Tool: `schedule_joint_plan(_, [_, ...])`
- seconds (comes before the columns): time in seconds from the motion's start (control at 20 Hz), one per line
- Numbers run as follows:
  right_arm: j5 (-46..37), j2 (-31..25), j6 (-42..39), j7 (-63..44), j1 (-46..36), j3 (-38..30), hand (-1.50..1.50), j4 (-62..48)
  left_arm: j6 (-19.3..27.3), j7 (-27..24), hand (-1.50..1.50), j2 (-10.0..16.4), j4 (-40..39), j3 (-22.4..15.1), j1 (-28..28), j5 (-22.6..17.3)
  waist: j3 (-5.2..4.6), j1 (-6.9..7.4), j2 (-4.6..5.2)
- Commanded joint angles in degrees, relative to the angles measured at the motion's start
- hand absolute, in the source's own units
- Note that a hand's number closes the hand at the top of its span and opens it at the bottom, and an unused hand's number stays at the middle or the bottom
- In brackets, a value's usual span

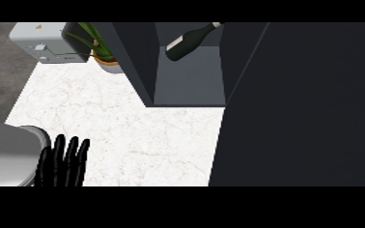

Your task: Pick up the wine, place it into the cabinet and close the cabinet

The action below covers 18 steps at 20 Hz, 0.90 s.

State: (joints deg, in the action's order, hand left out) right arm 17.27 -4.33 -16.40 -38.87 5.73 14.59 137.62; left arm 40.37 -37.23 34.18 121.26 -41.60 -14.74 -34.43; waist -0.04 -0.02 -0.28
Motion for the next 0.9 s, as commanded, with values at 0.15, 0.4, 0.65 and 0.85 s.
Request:
schedule_joint_plan(0.15, [0.8,-0.5,-2.2,-3.8,2.5,12.2,1.50,11.1,-6.6,-3.2,-1.50,5.5,2.8,7.8,-7.6,-4.4,-0.10,0.43,-0.34])
schedule_joint_plan(0.4, [-3.1,2.5,1.4,-6.3,0.8,22.0,1.50,11.2,-14.5,-3.9,-1.50,7.5,0.0,17.6,-9.8,-11.9,-0.18,0.13,-0.27])
schedule_joint_plan(0.65, [-8.1,4.1,5.4,-6.8,-0.1,28.1,1.50,12.1,-15.1,-3.1,-1.50,10.4,3.8,21.2,-14.1,-12.1,-0.09,0.13,-0.52])
schedule_joint_plan(0.85, [-14.8,4.3,14.5,-5.1,-3.4,38.0,1.50,7.9,-18.1,-0.6,-1.50,12.2,3.2,26.9,-13.2,-15.5,-0.10,-0.23,-0.39])
